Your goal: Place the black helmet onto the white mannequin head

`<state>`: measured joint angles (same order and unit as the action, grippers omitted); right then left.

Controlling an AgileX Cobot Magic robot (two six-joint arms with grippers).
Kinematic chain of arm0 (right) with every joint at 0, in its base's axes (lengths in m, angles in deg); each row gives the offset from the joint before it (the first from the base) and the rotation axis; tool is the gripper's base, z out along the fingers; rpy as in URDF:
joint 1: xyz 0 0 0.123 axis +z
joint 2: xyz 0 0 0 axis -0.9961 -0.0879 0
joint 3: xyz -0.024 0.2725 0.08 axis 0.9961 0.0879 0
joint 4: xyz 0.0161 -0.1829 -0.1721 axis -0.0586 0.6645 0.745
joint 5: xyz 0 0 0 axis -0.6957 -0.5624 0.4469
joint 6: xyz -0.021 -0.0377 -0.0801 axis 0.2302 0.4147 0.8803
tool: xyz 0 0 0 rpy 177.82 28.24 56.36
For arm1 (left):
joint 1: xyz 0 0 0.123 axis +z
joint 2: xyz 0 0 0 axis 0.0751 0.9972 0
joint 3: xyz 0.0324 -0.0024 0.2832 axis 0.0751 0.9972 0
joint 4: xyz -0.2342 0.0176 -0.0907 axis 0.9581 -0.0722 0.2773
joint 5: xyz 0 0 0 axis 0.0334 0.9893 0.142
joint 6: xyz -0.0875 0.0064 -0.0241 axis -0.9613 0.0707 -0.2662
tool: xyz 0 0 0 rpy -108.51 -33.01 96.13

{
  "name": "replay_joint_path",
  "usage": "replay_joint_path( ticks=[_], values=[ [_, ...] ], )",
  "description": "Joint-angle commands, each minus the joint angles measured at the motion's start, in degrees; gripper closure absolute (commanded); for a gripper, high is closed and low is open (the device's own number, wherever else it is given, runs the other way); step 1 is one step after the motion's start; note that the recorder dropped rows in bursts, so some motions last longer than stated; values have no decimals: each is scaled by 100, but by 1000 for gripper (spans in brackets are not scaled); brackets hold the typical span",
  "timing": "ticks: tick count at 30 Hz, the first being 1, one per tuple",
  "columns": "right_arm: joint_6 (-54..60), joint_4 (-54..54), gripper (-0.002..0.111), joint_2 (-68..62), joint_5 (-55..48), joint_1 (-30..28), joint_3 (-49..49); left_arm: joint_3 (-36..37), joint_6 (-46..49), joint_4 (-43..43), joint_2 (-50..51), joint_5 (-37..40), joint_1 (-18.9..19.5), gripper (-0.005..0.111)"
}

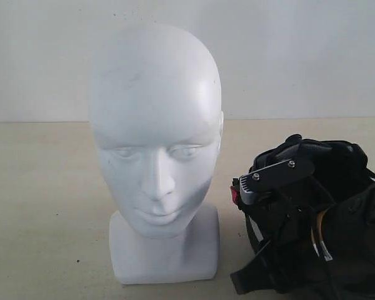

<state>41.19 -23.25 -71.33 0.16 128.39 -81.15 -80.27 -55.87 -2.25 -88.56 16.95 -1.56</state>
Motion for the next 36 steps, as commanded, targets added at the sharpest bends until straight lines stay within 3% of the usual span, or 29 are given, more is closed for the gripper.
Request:
replay_joint_path(
  ticks=[1, 7, 16, 22, 36],
  values=[
    [-63, -110, 108, 410, -232, -67, 38, 14, 10, 35, -21, -21, 10, 102],
    [-63, -310, 108, 923, -485, -114, -97, 14, 10, 35, -21, -21, 10, 102],
    [-283, -299, 108, 1329, -845, -123, -1494, 14, 10, 35, -21, -21, 10, 102],
    [-2757, 1455, 108, 1654, -647, -123, -1563, 14, 10, 35, -21, -21, 10, 102],
    [-6081, 3949, 108, 2196, -229, -123, -1563, 14, 10, 35, -21, -21, 10, 102]
  ],
)
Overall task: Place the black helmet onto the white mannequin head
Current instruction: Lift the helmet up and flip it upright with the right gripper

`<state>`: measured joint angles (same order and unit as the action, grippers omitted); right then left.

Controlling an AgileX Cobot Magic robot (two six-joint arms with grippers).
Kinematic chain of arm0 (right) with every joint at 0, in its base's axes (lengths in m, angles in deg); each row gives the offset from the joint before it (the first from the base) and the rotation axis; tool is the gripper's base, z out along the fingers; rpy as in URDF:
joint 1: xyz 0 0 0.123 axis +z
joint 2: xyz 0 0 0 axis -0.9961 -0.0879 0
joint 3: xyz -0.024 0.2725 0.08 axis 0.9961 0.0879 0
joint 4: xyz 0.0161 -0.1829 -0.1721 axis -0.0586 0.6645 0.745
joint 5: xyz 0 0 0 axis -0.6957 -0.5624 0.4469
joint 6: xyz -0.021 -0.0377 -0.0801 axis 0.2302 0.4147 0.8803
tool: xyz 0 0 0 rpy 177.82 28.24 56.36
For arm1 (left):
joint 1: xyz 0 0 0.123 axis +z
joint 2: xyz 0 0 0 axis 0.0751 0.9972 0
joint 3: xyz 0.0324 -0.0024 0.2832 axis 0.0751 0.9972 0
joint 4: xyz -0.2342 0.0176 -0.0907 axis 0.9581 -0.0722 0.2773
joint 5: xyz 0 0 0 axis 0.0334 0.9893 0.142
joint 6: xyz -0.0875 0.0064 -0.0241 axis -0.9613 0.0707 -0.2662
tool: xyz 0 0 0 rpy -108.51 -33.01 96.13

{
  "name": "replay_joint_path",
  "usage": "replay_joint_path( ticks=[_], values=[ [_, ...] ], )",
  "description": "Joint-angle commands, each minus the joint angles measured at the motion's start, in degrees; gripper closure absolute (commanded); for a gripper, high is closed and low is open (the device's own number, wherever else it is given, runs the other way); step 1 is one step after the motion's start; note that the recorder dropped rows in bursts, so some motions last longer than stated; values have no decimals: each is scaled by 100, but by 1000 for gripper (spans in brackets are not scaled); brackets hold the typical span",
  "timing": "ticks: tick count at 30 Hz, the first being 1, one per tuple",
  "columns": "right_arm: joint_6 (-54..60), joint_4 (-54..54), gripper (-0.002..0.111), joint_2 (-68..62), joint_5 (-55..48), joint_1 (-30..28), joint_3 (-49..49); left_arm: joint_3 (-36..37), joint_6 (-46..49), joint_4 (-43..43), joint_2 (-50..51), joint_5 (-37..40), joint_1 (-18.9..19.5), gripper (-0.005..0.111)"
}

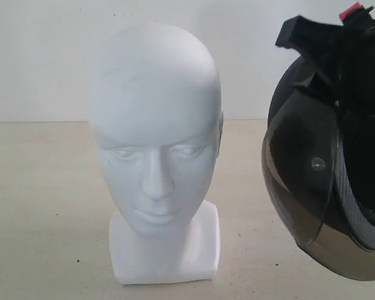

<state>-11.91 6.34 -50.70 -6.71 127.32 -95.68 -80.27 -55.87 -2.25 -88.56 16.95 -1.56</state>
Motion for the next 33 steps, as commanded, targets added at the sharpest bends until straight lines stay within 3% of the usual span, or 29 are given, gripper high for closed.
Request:
replay_joint_path(
  ticks=[1, 6, 12, 19, 29, 33],
  values=[
    [-875, 1110, 108, 133, 506, -16, -110, 14, 10, 35, -21, -21, 10, 102],
    [-1671, 1797, 108, 133, 697, -16, -110, 14, 10, 35, -21, -21, 10, 102],
    [-3391, 3482, 108, 133, 659, -16, -110, 14, 10, 35, -21, -21, 10, 102],
    [-3392, 4106, 108, 133, 357, -159, -438, 14, 10, 35, -21, -21, 10, 102],
    [-3392, 3561, 108, 52, 1987, -1220, -746, 14, 10, 35, -21, -21, 10, 102],
    [-3392, 3223, 108, -3, 3137, -1789, -958, 14, 10, 35, -21, -21, 10, 102]
  ],
)
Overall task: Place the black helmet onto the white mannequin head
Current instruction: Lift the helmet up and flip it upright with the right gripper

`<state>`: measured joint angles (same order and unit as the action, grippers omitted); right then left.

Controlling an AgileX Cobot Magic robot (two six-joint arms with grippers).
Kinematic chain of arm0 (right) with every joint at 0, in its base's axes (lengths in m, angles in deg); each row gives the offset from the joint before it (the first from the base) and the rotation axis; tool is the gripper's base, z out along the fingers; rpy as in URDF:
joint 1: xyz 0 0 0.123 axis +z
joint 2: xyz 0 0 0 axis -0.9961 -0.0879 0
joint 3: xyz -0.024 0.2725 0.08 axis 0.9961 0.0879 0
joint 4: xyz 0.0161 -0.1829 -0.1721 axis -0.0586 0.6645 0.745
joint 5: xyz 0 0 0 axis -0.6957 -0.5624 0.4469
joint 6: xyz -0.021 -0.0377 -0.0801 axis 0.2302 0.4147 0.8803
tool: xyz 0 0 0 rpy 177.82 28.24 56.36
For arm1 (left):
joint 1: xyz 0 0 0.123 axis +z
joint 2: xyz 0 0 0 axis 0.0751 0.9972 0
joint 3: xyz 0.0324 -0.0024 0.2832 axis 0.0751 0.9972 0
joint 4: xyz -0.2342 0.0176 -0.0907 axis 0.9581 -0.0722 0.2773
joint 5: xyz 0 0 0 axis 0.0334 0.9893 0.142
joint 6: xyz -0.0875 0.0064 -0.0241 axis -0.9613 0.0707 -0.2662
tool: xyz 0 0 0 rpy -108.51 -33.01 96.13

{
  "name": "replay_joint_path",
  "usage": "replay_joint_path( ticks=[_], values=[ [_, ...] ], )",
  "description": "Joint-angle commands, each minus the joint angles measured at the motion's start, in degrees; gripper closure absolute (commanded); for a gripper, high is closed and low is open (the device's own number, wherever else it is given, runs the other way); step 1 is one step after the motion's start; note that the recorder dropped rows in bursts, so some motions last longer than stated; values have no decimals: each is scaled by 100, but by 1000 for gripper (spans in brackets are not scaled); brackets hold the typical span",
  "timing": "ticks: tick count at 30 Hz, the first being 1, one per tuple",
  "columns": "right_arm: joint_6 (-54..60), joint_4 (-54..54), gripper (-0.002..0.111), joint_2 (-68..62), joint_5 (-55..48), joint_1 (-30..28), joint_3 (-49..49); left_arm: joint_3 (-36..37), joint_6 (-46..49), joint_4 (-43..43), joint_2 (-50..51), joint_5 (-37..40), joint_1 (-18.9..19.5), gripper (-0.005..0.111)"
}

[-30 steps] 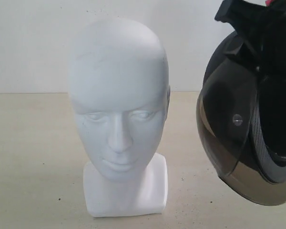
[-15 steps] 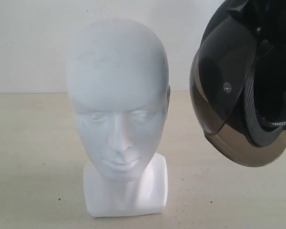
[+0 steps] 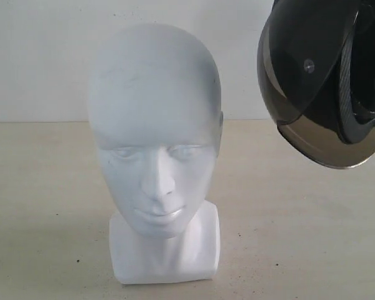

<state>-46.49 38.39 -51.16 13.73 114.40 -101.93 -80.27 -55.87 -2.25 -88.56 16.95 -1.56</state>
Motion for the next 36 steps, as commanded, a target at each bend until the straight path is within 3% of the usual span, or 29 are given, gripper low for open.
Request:
replay_joint_path(
  ticks=[1, 7, 16, 25, 28, 36],
  values=[
    [66, -104, 108, 7, 1464, -654, -336, 14, 10, 35, -21, -21, 10, 102],
    [66, -1184, 108, -189, 3791, -1852, -345, 14, 10, 35, -21, -21, 10, 102],
    [66, -2640, 108, -583, 6007, -3087, -345, 14, 10, 35, -21, -21, 10, 102],
    [66, -4762, 108, -1561, 7442, -3115, -345, 14, 10, 35, -21, -21, 10, 102],
    [66, -5349, 108, -1737, 7494, -3049, -345, 14, 10, 35, -21, -21, 10, 102],
    [66, -5738, 108, -2440, 7195, -2078, -1770, 14, 10, 35, -21, -21, 10, 102]
  ],
)
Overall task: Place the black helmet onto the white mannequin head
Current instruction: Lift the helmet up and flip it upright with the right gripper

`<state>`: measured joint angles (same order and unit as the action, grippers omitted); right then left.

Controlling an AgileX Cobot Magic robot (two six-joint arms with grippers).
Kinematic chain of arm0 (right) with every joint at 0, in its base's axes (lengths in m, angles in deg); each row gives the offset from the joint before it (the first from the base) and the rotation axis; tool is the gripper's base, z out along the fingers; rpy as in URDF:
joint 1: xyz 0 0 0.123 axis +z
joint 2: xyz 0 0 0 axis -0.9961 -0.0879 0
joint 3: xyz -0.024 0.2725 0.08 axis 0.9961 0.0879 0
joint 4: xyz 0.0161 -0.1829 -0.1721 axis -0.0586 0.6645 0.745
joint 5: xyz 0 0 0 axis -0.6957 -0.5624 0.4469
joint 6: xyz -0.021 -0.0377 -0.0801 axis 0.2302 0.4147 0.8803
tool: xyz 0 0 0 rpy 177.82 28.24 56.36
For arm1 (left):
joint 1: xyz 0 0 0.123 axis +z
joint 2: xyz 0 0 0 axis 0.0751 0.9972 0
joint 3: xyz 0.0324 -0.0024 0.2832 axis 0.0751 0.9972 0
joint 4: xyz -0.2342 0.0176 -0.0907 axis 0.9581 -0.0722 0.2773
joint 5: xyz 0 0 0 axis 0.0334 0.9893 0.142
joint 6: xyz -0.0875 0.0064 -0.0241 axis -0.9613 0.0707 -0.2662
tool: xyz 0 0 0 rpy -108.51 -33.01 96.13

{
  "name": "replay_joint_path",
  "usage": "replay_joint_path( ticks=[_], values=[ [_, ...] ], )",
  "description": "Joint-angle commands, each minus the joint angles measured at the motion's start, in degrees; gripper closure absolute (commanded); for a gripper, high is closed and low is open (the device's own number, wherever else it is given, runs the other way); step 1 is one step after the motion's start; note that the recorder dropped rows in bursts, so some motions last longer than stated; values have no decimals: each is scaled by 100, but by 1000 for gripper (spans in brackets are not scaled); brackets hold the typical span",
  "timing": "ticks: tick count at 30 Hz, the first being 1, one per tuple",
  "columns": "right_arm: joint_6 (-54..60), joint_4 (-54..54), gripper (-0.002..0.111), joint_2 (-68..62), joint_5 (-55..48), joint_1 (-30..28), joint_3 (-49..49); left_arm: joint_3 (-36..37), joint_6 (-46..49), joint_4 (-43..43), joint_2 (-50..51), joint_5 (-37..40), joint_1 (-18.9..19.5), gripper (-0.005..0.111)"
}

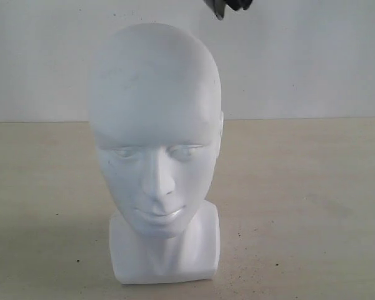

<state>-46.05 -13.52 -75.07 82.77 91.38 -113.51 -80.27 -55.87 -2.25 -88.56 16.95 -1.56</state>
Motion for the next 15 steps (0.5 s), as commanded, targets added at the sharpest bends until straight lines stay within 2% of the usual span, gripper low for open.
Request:
replay_joint_path(
  ticks=[1, 7, 15],
  values=[
    [23, -576, 108, -100, 156, 351, -712, 14, 10, 35, -21, -21, 10, 102],
    [152, -995, 108, -115, -426, 1123, -903, 14, 10, 35, -21, -21, 10, 102],
    [574, -1570, 108, -175, -570, 1701, -961, 14, 10, 35, -21, -21, 10, 102]
  ],
)
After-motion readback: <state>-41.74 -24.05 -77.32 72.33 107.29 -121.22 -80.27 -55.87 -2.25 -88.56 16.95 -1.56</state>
